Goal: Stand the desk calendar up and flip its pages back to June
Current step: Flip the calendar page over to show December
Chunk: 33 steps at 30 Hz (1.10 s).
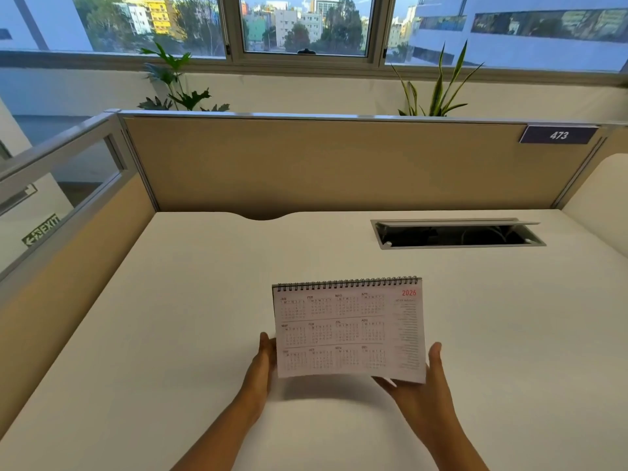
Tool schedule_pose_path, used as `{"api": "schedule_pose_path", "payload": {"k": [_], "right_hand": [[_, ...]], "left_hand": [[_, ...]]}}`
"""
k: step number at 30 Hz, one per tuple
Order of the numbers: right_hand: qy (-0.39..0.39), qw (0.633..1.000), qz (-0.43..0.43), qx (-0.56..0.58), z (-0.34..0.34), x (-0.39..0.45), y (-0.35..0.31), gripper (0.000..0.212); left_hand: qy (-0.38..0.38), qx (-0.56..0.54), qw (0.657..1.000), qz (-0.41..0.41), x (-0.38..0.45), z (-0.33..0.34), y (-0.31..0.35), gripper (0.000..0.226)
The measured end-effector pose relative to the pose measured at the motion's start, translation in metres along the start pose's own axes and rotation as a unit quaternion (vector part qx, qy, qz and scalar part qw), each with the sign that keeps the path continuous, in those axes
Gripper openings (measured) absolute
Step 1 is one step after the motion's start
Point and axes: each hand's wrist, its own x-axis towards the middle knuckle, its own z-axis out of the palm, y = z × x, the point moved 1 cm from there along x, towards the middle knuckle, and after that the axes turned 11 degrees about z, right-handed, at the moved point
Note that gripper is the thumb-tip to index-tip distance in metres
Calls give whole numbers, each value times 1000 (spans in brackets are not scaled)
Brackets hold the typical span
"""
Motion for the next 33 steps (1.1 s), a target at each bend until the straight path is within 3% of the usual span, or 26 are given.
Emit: {"api": "schedule_pose_path", "payload": {"k": [2, 3, 5, 7, 10, 12, 15, 19, 22, 24, 27, 29, 31, 33], "right_hand": [[-63, 986, 85, 125, 5, 4, -4, 75], [-60, 987, 95, 111, 9, 3, -5, 74], [25, 996, 60, 56, 16, -9, -12, 56], [-50, 997, -13, 51, 31, -11, -29, 38], [-147, 983, 67, 85, 58, -14, -38, 43], [-103, 989, 86, 63, 69, -19, -48, 62], [-110, 993, 36, 32, 79, -9, -63, 73], [-149, 985, 48, 76, 73, 14, -65, 71], [-177, 981, 9, 85, 80, 12, -67, 70], [-134, 989, -54, 44, 78, 6, -71, 65], [-26, 985, -166, -38, 63, -1, -71, 33], [103, 960, -221, -134, 53, -2, -66, 17], [236, 913, -244, -228, 40, 1, -57, 19], [287, 887, -224, -284, 26, 6, -46, 35]], "left_hand": [[1, 7, 1000, -9, 0, -1, 1, 52], [-1, 13, 1000, -16, 1, -2, 1, 53], [-3, 11, 1000, -20, -1, -5, 3, 58], [-16, 8, 1000, -23, 1, -8, -4, 56], [2, 22, 1000, -6, 0, -8, -2, 43], [-4, 38, 999, 1, -3, -3, 1, 41], [-2, 51, 999, 11, -5, -1, 0, 48], [9, 35, 999, 10, -4, 2, 1, 38], [19, 23, 1000, 9, -2, 2, 1, 40], [17, 29, 999, 10, -3, 2, 2, 37], [13, 39, 999, 12, -4, 3, 1, 38], [9, 44, 999, 21, -3, 2, -1, 41], [7, 46, 999, 21, -4, 2, -2, 42], [7, 44, 999, 23, -4, 3, -2, 40]]}}
